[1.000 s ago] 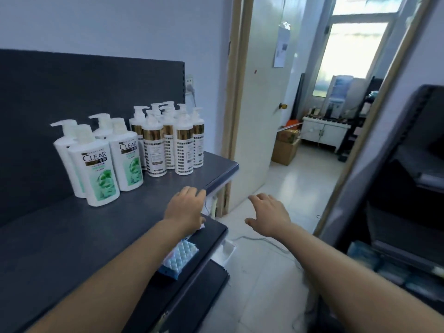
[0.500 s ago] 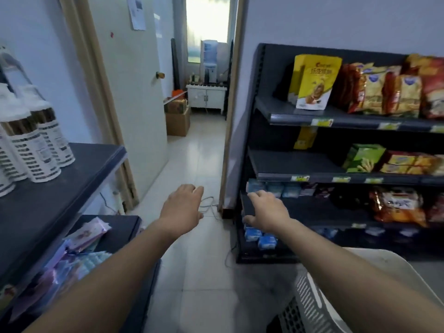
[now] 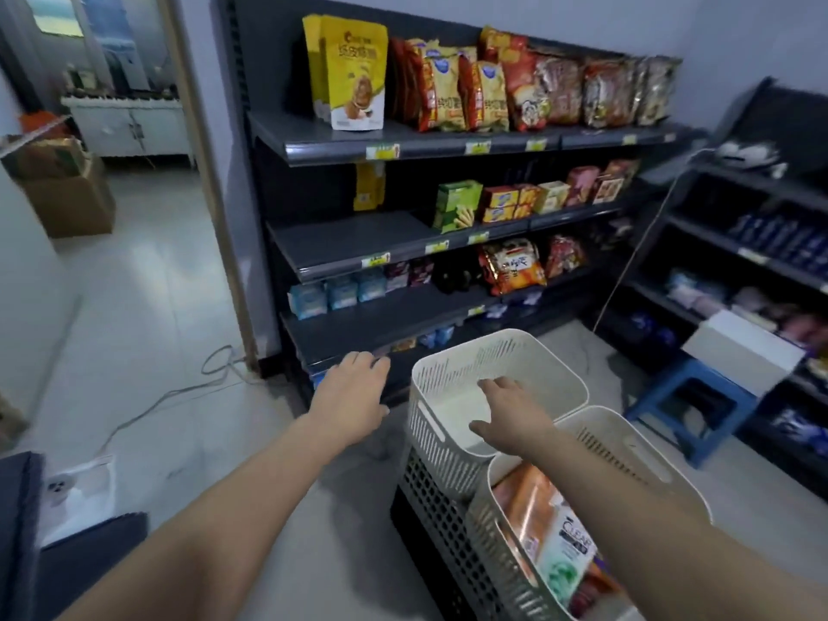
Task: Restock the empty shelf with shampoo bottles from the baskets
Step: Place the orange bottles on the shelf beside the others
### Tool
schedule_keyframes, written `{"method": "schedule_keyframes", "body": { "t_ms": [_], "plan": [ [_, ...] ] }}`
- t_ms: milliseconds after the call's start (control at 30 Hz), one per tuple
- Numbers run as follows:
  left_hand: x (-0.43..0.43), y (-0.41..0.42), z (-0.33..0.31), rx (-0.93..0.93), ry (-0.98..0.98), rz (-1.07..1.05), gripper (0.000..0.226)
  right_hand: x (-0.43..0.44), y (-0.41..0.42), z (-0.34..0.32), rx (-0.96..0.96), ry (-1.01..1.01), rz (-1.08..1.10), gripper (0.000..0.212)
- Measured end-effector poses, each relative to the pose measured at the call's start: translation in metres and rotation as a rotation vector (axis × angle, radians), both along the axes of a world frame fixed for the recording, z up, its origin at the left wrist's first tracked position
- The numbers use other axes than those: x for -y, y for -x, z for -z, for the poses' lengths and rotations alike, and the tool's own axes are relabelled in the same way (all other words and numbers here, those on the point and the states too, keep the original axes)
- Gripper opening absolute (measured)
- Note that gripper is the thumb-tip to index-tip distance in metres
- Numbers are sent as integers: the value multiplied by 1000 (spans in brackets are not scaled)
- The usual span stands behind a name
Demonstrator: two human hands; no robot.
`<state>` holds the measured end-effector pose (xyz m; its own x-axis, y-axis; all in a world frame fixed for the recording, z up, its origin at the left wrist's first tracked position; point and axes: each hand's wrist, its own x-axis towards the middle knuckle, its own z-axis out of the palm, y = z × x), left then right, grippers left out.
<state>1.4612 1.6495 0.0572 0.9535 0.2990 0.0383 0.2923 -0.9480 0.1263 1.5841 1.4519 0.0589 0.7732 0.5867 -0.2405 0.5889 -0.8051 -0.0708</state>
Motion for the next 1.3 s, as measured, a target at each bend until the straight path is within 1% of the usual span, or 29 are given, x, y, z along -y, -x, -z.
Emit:
{"method": "schedule_keyframes", "body": {
  "t_ms": [167, 400, 533, 600, 667, 733, 833, 900, 967, 1000, 1033, 1100, 1167, 1233, 1300],
  "plan": [
    [61, -47, 19, -34, 38, 140, 52, 73, -17, 15, -30, 24, 147, 62],
    [145, -109, 61, -157, 66, 270, 46, 157, -43, 56, -127, 55, 286, 67],
    [186, -134, 92, -246, 126, 274, 50, 192, -63, 84, -212, 75, 294, 65],
    [202, -143, 106, -259, 166, 263, 44, 206, -70, 97, -268, 72, 296, 62],
    [216, -148, 122, -260, 202, 244, 42, 217, -75, 111, -311, 94, 295, 61],
    [225, -153, 142, -252, 218, 234, 39, 225, -79, 123, -361, 73, 326, 62],
    [232, -160, 166, -313, 159, 238, 34, 230, -84, 136, -430, 39, 347, 58],
    [234, -162, 183, -385, 182, 220, 38, 232, -86, 145, -475, 39, 350, 56],
    [238, -162, 197, -429, 253, 179, 47, 233, -85, 153, -509, 20, 356, 54],
    [241, -164, 204, -410, 318, 170, 56, 233, -86, 158, -528, 9, 368, 54],
    [246, -165, 209, -433, 392, 137, 66, 233, -87, 163, -548, 1, 385, 53],
    [253, -167, 218, -447, 516, 72, 78, 233, -88, 172, -578, -16, 426, 54],
    [251, -171, 242, -484, 534, 4, 85, 234, -89, 182, -608, -29, 489, 55],
    [247, -177, 264, -517, 651, -80, 86, 235, -90, 195, -650, -62, 603, 54],
    [242, -184, 282, -541, 748, -138, 68, 233, -89, 208, -716, -117, 744, 48]
  ]
}}
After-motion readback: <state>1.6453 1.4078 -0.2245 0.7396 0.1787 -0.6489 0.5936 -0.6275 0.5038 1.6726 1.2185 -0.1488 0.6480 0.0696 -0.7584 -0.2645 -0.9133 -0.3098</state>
